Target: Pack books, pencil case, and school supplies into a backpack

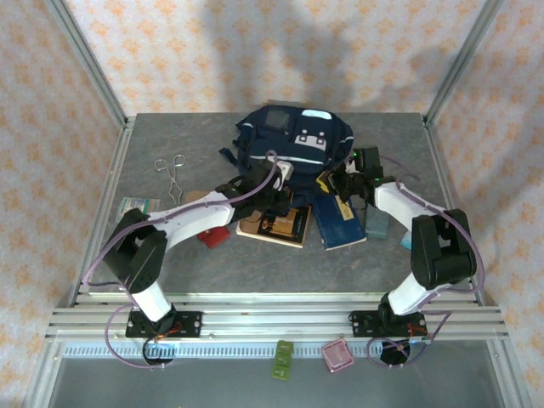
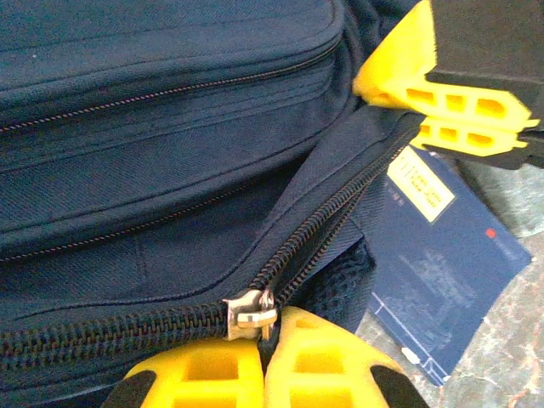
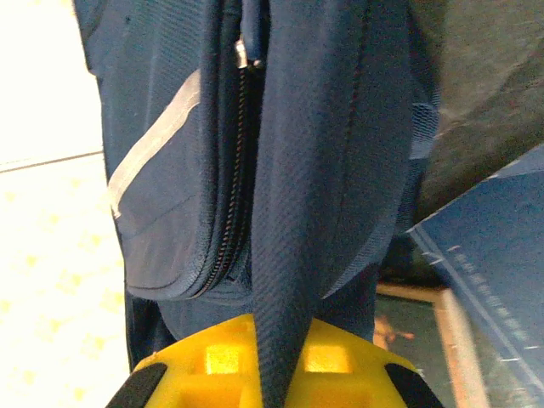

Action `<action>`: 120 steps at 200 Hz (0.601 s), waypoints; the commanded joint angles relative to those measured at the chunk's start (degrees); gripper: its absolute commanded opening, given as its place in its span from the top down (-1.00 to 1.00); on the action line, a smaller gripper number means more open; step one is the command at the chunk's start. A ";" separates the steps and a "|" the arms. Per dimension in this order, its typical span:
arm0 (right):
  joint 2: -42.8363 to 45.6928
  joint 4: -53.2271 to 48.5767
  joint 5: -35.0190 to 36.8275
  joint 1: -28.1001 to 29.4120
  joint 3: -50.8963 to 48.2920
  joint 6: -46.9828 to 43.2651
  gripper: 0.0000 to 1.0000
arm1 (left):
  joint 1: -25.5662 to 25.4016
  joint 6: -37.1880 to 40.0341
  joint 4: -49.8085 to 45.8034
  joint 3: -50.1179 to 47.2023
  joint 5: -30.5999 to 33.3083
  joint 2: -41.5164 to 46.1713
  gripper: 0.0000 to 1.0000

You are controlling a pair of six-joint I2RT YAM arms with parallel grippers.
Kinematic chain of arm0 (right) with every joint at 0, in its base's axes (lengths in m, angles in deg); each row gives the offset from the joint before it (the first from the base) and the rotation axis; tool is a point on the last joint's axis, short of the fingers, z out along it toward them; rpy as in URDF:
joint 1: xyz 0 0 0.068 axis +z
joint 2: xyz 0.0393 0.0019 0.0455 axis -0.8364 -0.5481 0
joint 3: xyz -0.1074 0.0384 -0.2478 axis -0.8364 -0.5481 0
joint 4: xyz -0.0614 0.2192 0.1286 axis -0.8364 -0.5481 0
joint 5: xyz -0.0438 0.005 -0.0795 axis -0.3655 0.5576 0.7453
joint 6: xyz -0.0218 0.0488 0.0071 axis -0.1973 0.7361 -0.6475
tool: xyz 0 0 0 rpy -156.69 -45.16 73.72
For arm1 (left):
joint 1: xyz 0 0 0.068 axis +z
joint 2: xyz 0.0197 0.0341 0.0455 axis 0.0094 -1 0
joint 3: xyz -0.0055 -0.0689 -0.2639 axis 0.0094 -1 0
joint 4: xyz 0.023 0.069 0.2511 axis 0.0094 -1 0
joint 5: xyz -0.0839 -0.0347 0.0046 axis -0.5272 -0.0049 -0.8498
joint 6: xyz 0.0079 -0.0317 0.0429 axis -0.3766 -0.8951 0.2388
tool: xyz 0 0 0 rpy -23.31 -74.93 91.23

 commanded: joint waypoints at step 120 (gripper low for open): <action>-0.15 4.10 9.90 -0.72 -3.65 -1.90 1.00 | 0.02 -1.47 -7.00 4.91 -0.77 -4.90 1.00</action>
